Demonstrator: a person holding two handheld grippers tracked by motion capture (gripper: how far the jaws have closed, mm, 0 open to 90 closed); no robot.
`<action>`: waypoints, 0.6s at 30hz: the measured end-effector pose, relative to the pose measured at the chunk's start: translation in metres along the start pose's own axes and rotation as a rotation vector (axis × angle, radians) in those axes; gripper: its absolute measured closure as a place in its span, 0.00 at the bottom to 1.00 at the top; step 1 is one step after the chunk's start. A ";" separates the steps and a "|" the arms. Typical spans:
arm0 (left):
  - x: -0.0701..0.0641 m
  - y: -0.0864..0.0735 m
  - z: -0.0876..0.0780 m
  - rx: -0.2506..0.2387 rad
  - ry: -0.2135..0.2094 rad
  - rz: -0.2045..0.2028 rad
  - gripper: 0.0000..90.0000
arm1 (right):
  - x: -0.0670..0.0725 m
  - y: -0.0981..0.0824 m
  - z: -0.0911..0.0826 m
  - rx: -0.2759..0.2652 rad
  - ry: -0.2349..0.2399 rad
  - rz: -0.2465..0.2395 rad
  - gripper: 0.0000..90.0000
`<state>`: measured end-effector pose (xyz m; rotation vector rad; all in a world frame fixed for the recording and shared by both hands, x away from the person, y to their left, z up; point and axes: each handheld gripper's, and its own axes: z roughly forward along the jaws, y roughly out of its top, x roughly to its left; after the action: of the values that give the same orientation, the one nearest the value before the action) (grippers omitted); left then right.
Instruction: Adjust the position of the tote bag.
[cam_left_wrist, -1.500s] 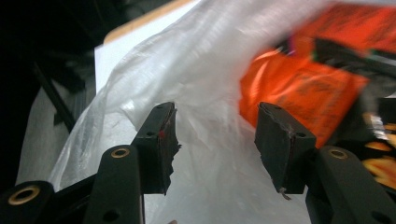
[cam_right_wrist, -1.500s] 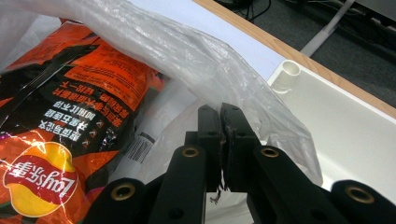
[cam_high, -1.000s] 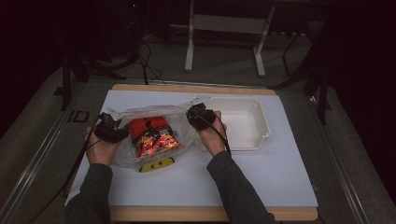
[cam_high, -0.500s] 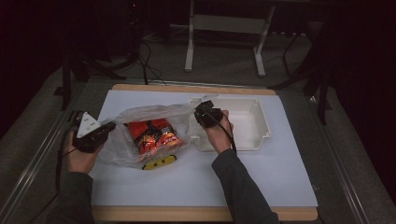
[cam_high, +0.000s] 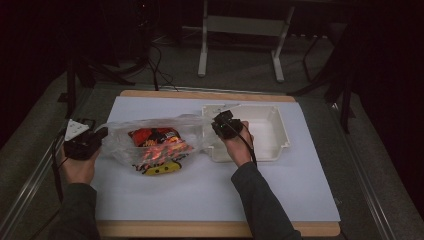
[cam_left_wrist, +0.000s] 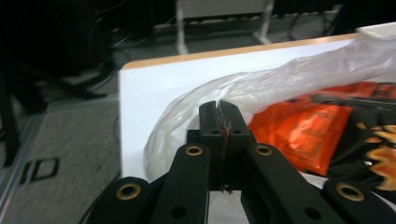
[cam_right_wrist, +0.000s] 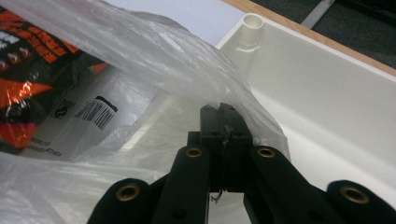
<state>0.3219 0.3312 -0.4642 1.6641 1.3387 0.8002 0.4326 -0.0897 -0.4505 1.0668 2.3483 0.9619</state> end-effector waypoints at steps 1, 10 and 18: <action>0.000 0.000 0.002 0.009 0.010 -0.007 1.00 | 0.000 0.000 0.000 -0.001 0.000 -0.001 0.99; -0.012 0.002 0.009 0.039 0.009 0.006 0.98 | 0.009 -0.002 0.003 -0.009 0.032 -0.022 0.99; -0.034 0.003 0.002 0.043 -0.049 0.062 0.77 | 0.027 0.004 0.009 -0.018 0.078 -0.084 0.96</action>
<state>0.3176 0.2969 -0.4614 1.7547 1.2845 0.7666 0.4226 -0.0637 -0.4554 0.9312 2.4214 1.0089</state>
